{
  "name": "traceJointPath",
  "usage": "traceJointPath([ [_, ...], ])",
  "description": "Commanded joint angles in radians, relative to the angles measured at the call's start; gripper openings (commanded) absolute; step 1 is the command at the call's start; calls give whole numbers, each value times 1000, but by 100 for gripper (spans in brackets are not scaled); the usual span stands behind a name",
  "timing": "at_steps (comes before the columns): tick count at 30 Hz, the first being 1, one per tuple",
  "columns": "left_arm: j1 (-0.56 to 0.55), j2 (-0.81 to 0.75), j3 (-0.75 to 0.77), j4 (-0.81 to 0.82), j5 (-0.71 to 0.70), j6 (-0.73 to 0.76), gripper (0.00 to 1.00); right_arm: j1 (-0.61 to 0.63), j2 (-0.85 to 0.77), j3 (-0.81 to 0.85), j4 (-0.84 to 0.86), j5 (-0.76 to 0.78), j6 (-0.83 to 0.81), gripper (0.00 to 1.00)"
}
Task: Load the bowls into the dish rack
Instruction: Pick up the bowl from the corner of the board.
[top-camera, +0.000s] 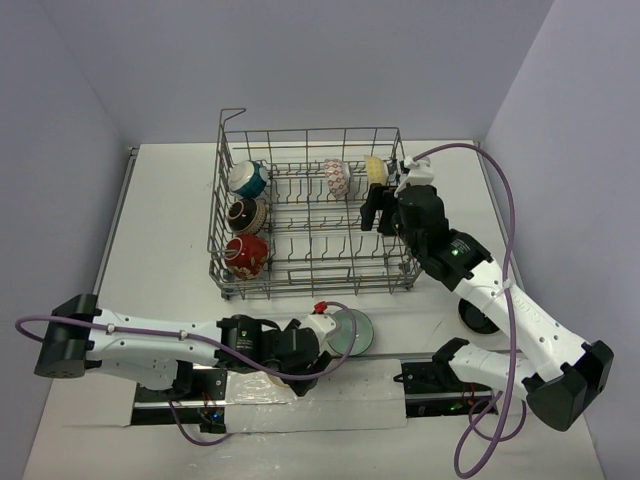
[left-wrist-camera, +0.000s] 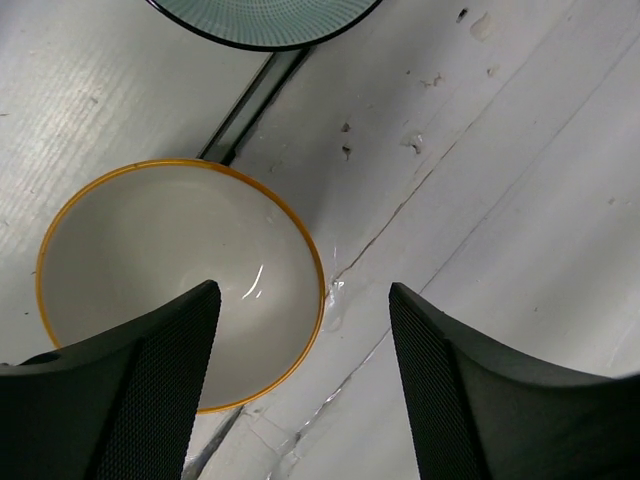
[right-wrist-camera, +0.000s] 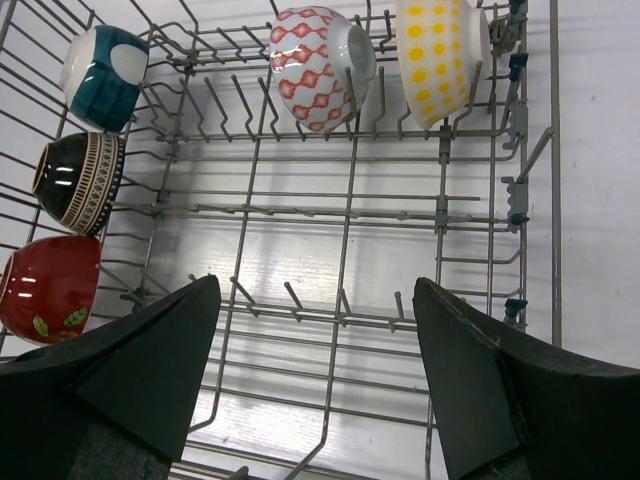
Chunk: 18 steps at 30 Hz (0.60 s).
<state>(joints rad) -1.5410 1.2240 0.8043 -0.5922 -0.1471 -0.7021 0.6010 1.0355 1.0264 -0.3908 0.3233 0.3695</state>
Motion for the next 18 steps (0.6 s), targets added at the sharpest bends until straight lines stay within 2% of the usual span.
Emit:
traceJointPath([
  [1,-18,28,-8,42,-17,-28,72,-7,-2,27,3,2,3,85],
  [7,-36,97,1,43,-45,-30,62,-6,-3,26,4,-4,3,85],
  [12,-37,109,4,38,-55,-28,47,-7,-2,26,6,-6,3,85],
  [18,-37,112,9,32,-55,-22,34,-7,0,26,4,0,3,86],
])
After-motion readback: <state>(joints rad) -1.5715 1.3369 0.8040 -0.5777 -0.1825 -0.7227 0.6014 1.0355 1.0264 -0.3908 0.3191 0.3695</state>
